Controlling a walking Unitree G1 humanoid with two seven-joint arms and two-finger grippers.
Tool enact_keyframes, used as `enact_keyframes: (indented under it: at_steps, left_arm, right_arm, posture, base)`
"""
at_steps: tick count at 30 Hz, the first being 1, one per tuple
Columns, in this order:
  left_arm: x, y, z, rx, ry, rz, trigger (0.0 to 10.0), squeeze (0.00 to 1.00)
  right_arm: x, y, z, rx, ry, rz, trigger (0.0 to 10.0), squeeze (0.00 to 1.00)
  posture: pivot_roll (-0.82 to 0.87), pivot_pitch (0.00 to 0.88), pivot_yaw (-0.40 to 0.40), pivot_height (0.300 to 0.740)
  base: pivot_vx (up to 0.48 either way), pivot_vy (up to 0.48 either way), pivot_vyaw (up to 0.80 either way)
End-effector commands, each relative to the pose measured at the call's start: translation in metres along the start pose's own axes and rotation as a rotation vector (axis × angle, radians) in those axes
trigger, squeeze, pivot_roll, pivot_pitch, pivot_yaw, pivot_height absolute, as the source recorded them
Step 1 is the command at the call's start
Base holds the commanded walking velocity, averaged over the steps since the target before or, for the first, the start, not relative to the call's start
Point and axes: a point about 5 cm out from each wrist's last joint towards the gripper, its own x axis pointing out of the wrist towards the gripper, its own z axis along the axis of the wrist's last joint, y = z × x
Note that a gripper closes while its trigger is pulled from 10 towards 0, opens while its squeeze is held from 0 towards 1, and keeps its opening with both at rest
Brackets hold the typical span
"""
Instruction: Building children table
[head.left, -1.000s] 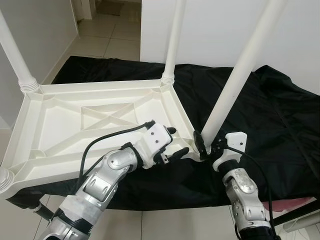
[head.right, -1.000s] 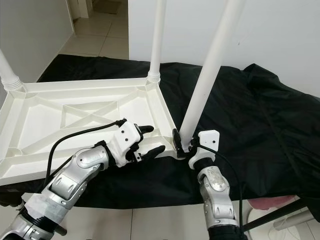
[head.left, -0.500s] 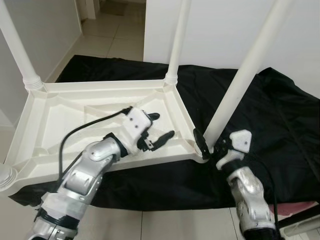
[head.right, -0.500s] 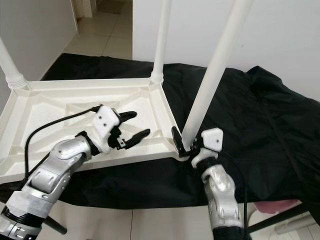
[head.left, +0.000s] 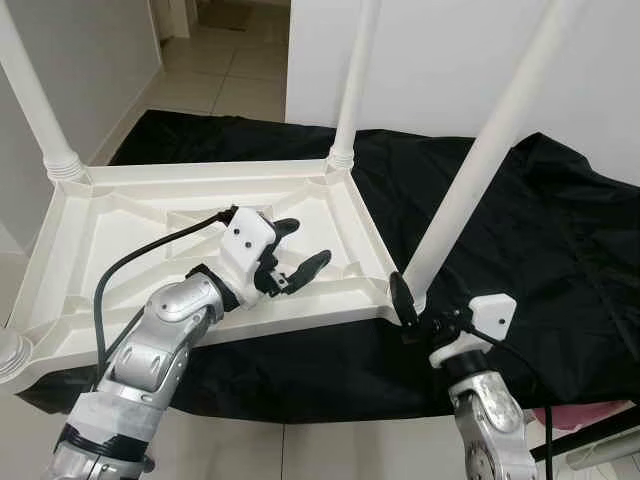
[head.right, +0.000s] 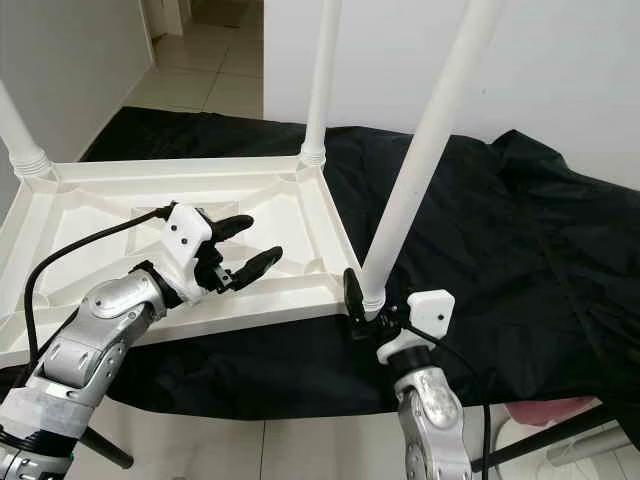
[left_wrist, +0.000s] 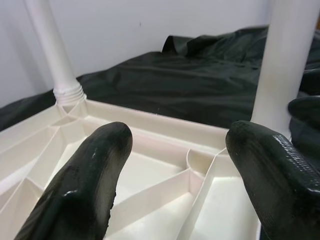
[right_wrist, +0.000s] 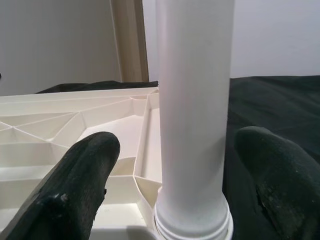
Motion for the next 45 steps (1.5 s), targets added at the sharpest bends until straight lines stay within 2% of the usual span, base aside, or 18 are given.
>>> enact_keyframes:
  at_steps: [1, 5, 12, 16, 20, 25, 28, 30, 33, 35, 36, 39, 45]
  left_arm:
    - [-0.002, 0.001, -0.005, 0.001, 0.020, 0.011, 10.0, 0.00]
    - [-0.005, 0.003, -0.010, 0.007, 0.043, 0.019, 10.0, 0.00]
    - [-0.011, 0.017, -0.021, 0.038, 0.098, 0.068, 10.0, 0.00]
    - [-0.015, 0.022, -0.024, 0.052, 0.119, 0.082, 10.0, 0.00]
    - [-0.020, 0.028, -0.026, 0.071, 0.143, 0.099, 10.0, 0.00]
    - [-0.022, 0.028, -0.030, 0.076, 0.162, 0.105, 10.0, 0.00]
    - [-0.022, 0.019, -0.034, 0.077, 0.167, 0.070, 10.0, 0.00]
    - [-0.023, 0.015, -0.038, 0.078, 0.182, 0.047, 10.0, 0.00]
    - [-0.026, 0.008, -0.045, 0.092, 0.227, 0.015, 10.0, 0.00]
    - [-0.026, 0.008, -0.045, 0.092, 0.227, 0.015, 10.0, 0.00]
    - [-0.027, 0.008, -0.047, 0.095, 0.241, 0.011, 10.0, 0.00]
    - [-0.028, 0.009, -0.049, 0.103, 0.254, 0.016, 10.0, 0.00]
    - [-0.031, 0.020, -0.059, 0.167, 0.357, 0.067, 10.0, 0.00]
  right_arm:
    - [-0.005, 0.001, -0.002, -0.007, 0.021, 0.010, 10.0, 0.00]
    - [-0.010, 0.003, -0.005, 0.002, 0.049, 0.020, 10.0, 0.00]
    - [-0.016, 0.019, -0.012, 0.057, 0.122, 0.183, 10.0, 0.00]
    - [-0.016, 0.020, -0.014, 0.076, 0.144, 0.225, 10.0, 0.00]
    - [-0.008, 0.021, -0.013, 0.081, 0.139, 0.267, 10.0, 0.00]
    - [0.004, 0.017, -0.013, 0.144, 0.127, 0.256, 10.0, 0.00]
    - [0.009, 0.015, -0.011, 0.178, 0.122, 0.259, 10.0, 0.00]
    - [0.012, 0.013, -0.011, 0.178, 0.118, 0.255, 10.0, 0.00]
    - [0.020, 0.001, -0.009, 0.169, 0.090, 0.184, 10.0, 0.00]
    - [0.020, 0.001, -0.009, 0.169, 0.090, 0.184, 10.0, 0.00]
    - [0.022, -0.007, -0.008, 0.168, 0.078, 0.141, 10.0, 0.00]
    - [0.022, -0.012, -0.008, 0.168, 0.075, 0.115, 10.0, 0.00]
    - [0.020, 0.001, -0.008, 0.187, 0.077, 0.152, 10.0, 0.00]
  posture:
    - [-0.02, 0.026, -0.076, 0.740]
    - [-0.02, 0.031, -0.075, 0.740]
    - [-0.02, 0.027, -0.083, 0.740]
    - [-0.02, 0.025, -0.090, 0.740]
    - [-0.01, 0.026, -0.096, 0.740]
    - [0.00, 0.025, -0.097, 0.740]
    - [0.01, 0.028, -0.094, 0.740]
    - [0.01, 0.027, -0.094, 0.740]
    - [0.02, 0.027, -0.091, 0.740]
    - [0.02, 0.027, -0.091, 0.740]
    - [0.02, 0.028, -0.088, 0.740]
    - [0.02, 0.028, -0.086, 0.740]
    - [0.01, 0.028, -0.078, 0.740]
  base:
    - [0.000, 0.000, 0.00]
    - [0.000, 0.000, 0.00]
    - [0.000, 0.000, 0.00]
    - [0.000, 0.000, 0.00]
    - [0.000, 0.000, 0.00]
    - [0.000, 0.000, 0.00]
    - [0.000, 0.000, 0.00]
    - [0.000, 0.000, 0.00]
    - [0.000, 0.000, 0.00]
    - [0.000, 0.000, 0.00]
    - [0.000, 0.000, 0.00]
    - [0.000, 0.000, 0.00]
    - [0.000, 0.000, 0.00]
